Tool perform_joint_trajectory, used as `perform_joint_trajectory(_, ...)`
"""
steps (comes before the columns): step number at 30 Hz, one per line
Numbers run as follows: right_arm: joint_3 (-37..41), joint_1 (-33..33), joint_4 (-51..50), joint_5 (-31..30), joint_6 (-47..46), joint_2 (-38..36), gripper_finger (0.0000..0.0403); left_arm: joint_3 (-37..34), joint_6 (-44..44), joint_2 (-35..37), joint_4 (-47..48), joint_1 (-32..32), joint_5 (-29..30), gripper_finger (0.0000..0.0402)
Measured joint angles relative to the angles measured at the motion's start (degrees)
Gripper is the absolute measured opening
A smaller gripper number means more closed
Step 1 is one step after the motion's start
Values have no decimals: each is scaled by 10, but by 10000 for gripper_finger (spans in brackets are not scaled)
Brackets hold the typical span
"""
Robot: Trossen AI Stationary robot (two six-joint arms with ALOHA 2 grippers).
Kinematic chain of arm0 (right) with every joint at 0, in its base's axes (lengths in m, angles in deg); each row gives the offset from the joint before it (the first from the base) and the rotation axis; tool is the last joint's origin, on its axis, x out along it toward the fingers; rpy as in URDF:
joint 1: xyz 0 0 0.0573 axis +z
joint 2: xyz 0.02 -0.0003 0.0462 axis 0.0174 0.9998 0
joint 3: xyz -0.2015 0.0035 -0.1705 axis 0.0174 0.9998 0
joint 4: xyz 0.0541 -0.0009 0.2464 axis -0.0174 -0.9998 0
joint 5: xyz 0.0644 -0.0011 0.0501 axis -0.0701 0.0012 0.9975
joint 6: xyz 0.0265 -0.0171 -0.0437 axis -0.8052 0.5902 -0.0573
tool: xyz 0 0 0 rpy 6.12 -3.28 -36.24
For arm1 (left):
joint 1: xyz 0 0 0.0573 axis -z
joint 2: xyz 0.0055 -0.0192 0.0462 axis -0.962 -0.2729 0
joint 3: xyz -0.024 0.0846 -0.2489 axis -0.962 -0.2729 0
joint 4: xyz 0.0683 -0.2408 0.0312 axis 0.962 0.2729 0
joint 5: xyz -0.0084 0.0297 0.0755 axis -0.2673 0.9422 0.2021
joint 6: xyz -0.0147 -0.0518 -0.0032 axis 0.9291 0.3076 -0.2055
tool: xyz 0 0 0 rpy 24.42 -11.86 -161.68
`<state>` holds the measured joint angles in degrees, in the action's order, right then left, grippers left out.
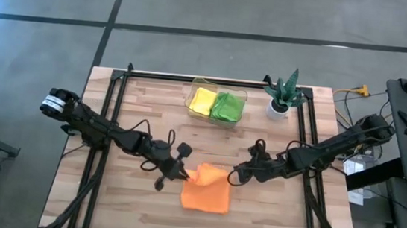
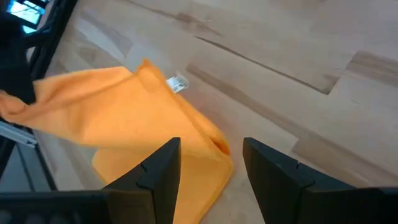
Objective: Fold microfiber towels
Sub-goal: Fold the orange microfiber towel
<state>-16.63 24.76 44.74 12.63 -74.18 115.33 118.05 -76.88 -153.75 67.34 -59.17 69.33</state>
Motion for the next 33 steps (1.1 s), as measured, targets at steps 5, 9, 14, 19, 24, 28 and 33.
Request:
perform_joint_trajectory(5, 0, 6, 3, 1, -4, 0, 170, 1, -16, -36, 20, 36, 0, 0)
perform_joint_trajectory(9, 0, 16, 7, 3, -21, -1, 170, 27, -17, -95, 15, 59, 0, 0)
perform_joint_trajectory(14, 0, 35, 13, 2, -44, 0, 170, 77, -16, -157, 16, 73, -4, 0)
perform_joint_trajectory(19, -1, 53, 22, 3, -46, 0, 170, 105, -15, -192, 15, 74, -31, 0)
perform_joint_trajectory(24, -1, 58, 25, 2, -47, 0, 170, 107, -12, -209, 16, 76, -32, 0)
perform_joint_trajectory(28, -1, 58, 26, 2, -45, 0, 170, 105, -11, -227, 27, 81, -34, 0)
perform_joint_trajectory(33, -1, 57, 26, 2, -32, -2, 170, 104, 21, -237, 26, 84, -39, 0)
